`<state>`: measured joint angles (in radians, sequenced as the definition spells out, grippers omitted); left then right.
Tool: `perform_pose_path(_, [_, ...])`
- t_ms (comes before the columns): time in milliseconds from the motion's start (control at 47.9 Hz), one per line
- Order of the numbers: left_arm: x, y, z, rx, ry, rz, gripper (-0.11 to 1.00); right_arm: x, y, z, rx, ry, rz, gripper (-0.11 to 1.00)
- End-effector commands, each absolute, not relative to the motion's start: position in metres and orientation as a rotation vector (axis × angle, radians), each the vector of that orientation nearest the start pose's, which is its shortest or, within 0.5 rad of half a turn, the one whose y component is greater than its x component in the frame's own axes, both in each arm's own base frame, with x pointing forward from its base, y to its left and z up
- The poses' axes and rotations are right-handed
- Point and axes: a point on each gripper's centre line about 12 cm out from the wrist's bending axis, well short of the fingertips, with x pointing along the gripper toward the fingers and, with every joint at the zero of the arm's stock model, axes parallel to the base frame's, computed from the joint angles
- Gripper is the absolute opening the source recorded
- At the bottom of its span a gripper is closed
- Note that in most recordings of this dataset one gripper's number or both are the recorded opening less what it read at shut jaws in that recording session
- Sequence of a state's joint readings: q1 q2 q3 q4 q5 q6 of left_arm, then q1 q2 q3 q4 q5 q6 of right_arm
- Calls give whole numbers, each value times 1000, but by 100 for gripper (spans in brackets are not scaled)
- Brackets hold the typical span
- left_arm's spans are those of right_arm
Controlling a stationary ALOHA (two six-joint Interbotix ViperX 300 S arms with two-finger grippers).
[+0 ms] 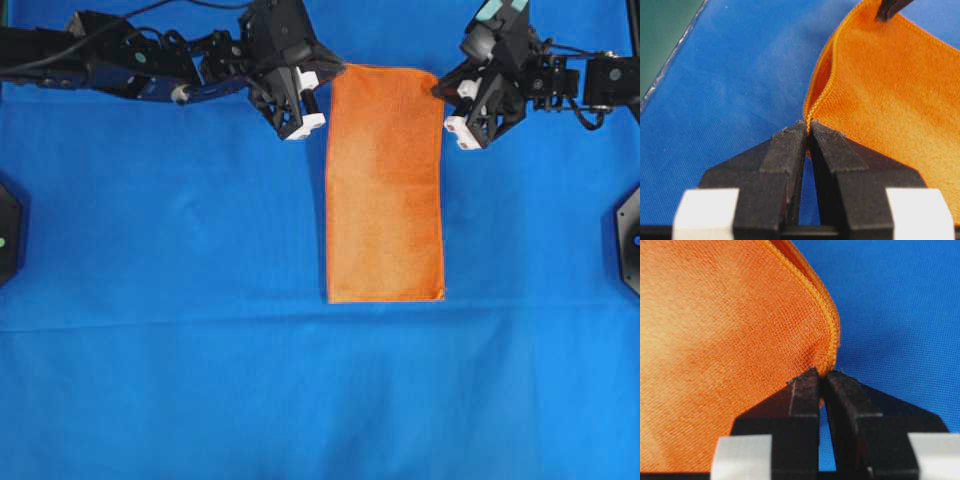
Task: Fold the orange towel.
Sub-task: 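Fold the top edge down onto the bottom half with both grippers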
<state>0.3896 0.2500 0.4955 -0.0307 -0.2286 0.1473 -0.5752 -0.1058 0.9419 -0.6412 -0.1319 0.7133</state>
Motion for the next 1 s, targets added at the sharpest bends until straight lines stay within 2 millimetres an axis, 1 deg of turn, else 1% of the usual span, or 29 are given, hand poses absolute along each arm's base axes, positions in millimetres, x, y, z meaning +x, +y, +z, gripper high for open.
perform_pose_path(0, [423, 171, 159, 26, 498, 351, 3, 273, -163, 142, 301, 645, -498, 5])
perform_pose_path(209, [425, 159, 158, 31, 506, 325, 3, 275, -156, 143, 294, 651, -481, 5])
perform_pose_path(272, [426, 150, 158, 33, 510, 307, 3, 275, -151, 144, 292, 656, -474, 5])
perform_pose_path(376, [425, 133, 156, 40, 527, 270, 3, 273, -134, 147, 293, 673, -457, 5])
perform_pose_path(460, [422, 113, 154, 46, 552, 227, 3, 269, -118, 148, 285, 695, -436, 5])
perform_pose_path(564, [418, 87, 150, 58, 580, 169, 3, 264, -94, 149, 281, 717, -393, 5])
perform_pose_path(668, [414, 59, 144, 68, 611, 105, 3, 261, -69, 146, 294, 736, -338, 5])
perform_pose_path(815, [413, 26, 139, 68, 640, 34, 3, 264, -37, 144, 314, 752, -250, 5])
perform_pose_path(982, [417, -11, 136, 96, 650, -53, 3, 268, -10, 141, 320, 773, -171, 5])
